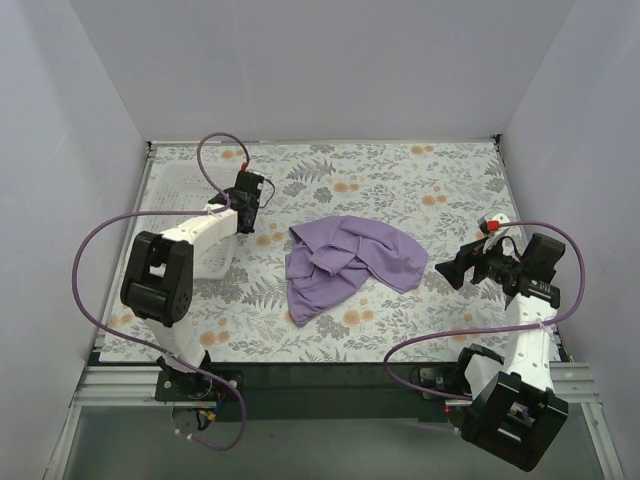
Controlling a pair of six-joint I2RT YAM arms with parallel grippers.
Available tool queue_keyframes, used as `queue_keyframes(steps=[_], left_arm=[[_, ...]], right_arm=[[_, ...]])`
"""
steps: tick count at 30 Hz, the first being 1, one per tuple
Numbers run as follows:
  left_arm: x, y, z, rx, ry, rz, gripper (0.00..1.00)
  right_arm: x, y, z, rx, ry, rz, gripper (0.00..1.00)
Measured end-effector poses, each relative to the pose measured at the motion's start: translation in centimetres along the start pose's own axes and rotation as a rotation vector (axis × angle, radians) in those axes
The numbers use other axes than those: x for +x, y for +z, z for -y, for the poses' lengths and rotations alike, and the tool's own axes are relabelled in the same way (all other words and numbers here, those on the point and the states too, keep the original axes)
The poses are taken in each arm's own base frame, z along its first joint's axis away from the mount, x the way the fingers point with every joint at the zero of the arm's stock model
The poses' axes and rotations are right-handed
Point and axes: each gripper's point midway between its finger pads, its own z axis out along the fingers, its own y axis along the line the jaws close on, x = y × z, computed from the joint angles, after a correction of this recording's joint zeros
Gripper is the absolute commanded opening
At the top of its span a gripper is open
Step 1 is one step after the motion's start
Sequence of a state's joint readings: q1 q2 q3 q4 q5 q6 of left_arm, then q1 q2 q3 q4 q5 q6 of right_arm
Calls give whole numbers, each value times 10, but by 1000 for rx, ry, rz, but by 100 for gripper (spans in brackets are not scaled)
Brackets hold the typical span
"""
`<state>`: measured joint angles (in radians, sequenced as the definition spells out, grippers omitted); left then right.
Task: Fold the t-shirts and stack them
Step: Flatten the tshirt out
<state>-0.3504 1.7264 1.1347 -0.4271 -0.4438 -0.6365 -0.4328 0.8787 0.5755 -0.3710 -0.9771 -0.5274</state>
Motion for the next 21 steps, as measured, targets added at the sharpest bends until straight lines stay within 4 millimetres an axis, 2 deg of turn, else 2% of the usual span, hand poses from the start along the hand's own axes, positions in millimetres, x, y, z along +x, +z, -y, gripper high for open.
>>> queue_keyframes(steps=[4,8,11,13,15,18,21], left_arm=[[-29,37,-16,-28,7,1,0],[-58,65,-21,-55,22,23,0],[-74,83,-25,-82,40,33,32],[-86,89,-25,-86,23,60,49],[-92,90,-25,-83,-3,80,56],[-101,79,-25,-56,-50,116,66],[-104,47,-27,-2,-109,157,70]], right_arm=[[-1,0,-2,-11,1,6,98],[-2,0,-3,-19,1,11,98],[-2,1,-4,-22,1,13,98],[-2,1,-4,-26,1,14,98],[-3,1,-5,-30,1,17,98],[-3,1,-6,-39,2,21,98],[-4,1,-8,-48,-4,26,99]])
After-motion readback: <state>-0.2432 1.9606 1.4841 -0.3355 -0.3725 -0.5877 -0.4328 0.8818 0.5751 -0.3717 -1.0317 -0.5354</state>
